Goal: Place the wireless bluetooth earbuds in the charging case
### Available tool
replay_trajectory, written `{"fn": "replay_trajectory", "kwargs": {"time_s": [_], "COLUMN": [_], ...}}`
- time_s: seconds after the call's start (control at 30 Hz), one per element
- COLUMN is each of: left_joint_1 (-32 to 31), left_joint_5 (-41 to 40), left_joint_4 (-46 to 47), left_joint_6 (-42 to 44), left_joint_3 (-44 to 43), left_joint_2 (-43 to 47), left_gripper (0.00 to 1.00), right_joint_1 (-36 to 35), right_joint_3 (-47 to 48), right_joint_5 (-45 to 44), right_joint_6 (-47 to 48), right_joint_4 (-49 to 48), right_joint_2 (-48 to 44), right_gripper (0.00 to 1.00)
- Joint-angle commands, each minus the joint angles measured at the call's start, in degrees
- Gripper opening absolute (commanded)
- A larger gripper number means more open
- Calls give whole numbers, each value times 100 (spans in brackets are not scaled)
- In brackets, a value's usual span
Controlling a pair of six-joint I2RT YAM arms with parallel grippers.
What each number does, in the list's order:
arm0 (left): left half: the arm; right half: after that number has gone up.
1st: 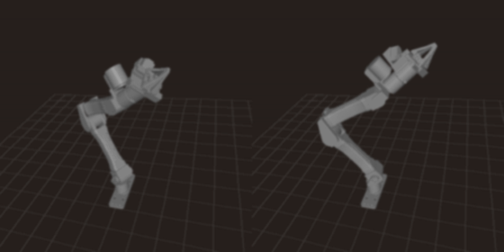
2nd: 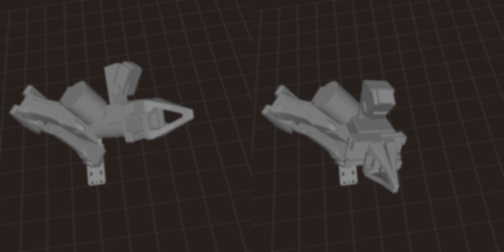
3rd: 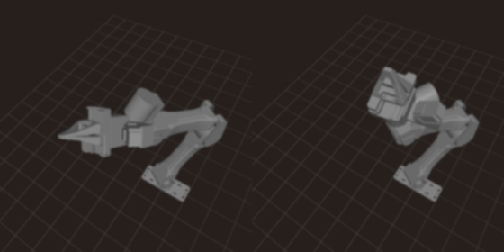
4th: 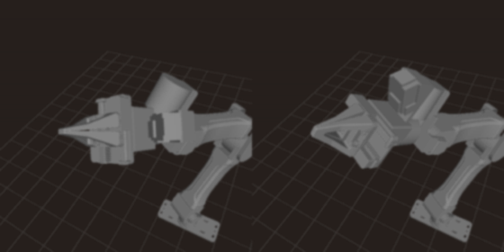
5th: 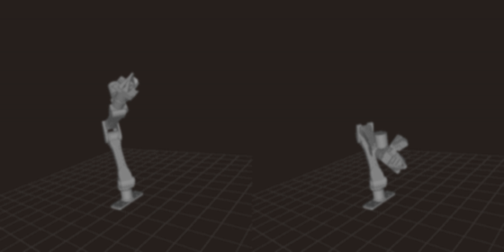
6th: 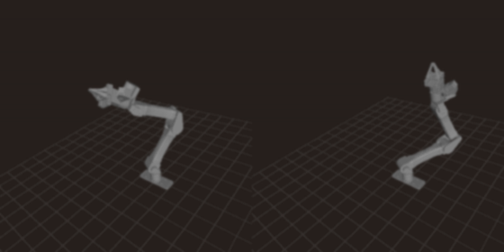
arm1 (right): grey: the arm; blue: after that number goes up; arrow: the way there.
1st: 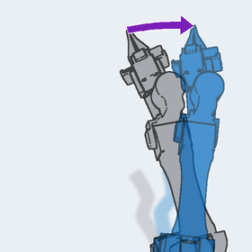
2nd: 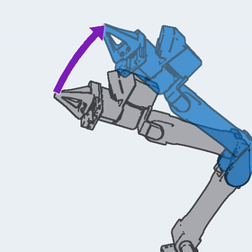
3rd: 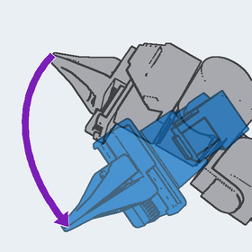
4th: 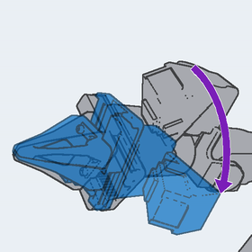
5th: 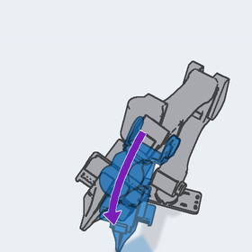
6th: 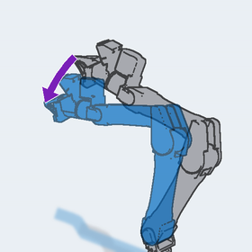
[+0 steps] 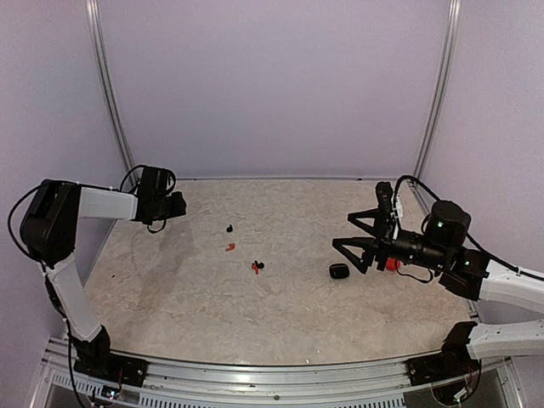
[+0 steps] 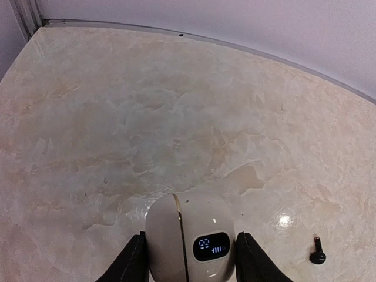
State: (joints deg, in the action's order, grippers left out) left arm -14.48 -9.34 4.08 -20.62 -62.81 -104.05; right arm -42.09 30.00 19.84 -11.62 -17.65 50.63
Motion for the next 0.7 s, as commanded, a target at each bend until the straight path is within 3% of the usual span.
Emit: {"fn": "replay_trajectory", "kwargs": {"time_s": [0.0, 0.5, 0.6, 0.67], "left_joint_1": [129, 179, 174, 179], "left_joint_5": [261, 407, 448, 529], "left_joint_4": [-310, -827, -846, -792], "left_joint_6": [-149, -195, -205, -188], "left_joint_3": [-470, -925, -872, -771], "left_joint_2": [-403, -1381, -1349, -1288], "left_gripper": [36, 40, 45, 53], "right_joint_1": [62, 69, 60, 56], "right_joint_3": [193, 1522, 1691, 1789], "right_joint_5": [-235, -478, -476, -520], "right_joint_6": [-253, -1869, -2336, -2594], "right_joint_4": [212, 797, 779, 755], "right_joint_2": [105, 820, 886, 948], "right_gripper": [100, 100, 100, 100]}}
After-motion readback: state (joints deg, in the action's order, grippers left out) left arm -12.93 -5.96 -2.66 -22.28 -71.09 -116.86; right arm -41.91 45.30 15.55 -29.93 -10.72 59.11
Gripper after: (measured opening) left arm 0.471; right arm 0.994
